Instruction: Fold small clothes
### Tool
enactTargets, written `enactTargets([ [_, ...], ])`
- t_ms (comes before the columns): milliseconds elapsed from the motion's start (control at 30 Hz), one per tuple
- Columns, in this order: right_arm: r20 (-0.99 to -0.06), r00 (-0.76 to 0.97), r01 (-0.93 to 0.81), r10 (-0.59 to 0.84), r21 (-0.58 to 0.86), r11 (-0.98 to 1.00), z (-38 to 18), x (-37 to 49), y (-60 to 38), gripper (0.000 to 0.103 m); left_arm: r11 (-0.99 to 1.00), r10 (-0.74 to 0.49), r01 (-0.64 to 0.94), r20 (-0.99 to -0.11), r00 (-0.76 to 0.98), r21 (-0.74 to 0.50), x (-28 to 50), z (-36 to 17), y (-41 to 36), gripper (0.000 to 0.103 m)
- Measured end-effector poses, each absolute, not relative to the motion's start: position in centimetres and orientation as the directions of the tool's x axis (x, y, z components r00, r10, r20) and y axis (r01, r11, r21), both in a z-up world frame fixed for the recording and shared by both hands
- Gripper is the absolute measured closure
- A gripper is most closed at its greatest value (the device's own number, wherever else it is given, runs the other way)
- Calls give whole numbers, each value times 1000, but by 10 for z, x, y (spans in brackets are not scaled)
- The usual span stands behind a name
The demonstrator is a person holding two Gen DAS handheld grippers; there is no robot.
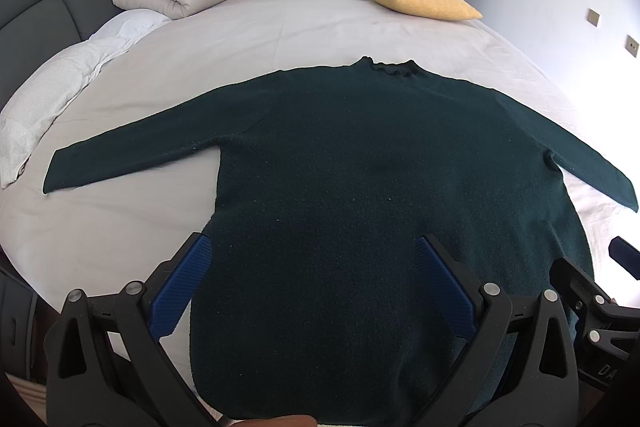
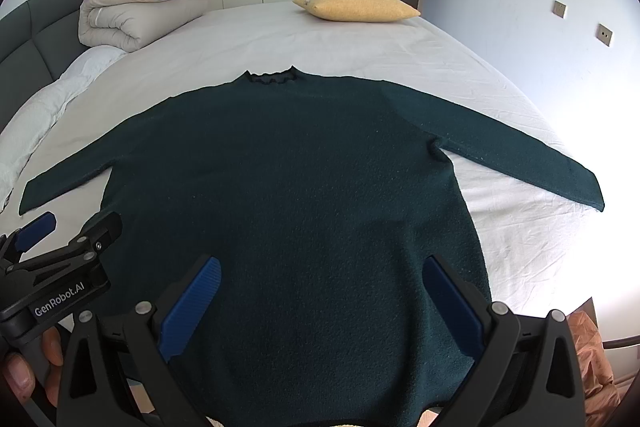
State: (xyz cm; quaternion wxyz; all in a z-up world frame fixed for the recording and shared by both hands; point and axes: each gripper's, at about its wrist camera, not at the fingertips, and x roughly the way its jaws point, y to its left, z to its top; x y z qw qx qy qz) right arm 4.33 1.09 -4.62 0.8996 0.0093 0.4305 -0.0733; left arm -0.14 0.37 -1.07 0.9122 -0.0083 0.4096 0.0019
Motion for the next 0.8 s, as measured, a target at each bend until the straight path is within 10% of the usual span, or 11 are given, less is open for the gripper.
enactTargets([
  [800, -780, 613, 142, -126, -48, 989, -55, 41, 12, 0, 1000, -7, -9, -752, 659, -17, -2, -12, 4, 0],
])
